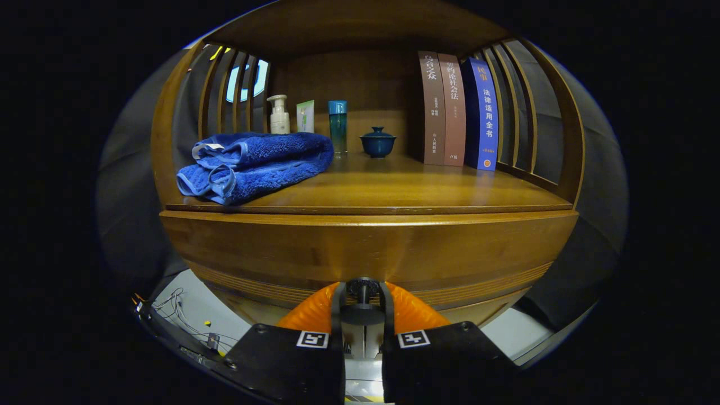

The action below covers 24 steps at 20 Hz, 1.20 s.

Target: Pull open the drawer, take out the items inside it, and place them on the countertop above the cabinet.

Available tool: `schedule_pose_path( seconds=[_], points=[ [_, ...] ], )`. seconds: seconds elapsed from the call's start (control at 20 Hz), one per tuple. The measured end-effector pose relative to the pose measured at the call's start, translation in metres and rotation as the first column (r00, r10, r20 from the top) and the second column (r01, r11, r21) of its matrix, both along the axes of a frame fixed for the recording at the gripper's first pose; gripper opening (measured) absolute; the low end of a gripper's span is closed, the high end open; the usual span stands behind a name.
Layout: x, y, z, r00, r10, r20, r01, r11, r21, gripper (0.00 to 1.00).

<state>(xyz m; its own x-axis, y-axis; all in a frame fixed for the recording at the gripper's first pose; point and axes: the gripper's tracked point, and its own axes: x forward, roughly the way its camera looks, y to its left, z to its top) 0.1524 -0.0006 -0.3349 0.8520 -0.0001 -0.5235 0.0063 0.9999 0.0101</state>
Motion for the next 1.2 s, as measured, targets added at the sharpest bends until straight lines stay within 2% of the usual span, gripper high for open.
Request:
schedule_pose_path(
  seconds=[0.25,0.8,1.2],
  points=[
    [-0.03,0.0,0.005,1.0,0.003,-0.009,-0.003,1.0,-0.002,0.3],
    [-0.125,0.002,0.02,0.999,0.005,-0.053,-0.004,1.0,0.01,0.3],
    [-0.17,0.002,0.012,0.996,-0.013,-0.086,0.015,1.0,0.025,0.29]
  ],
)
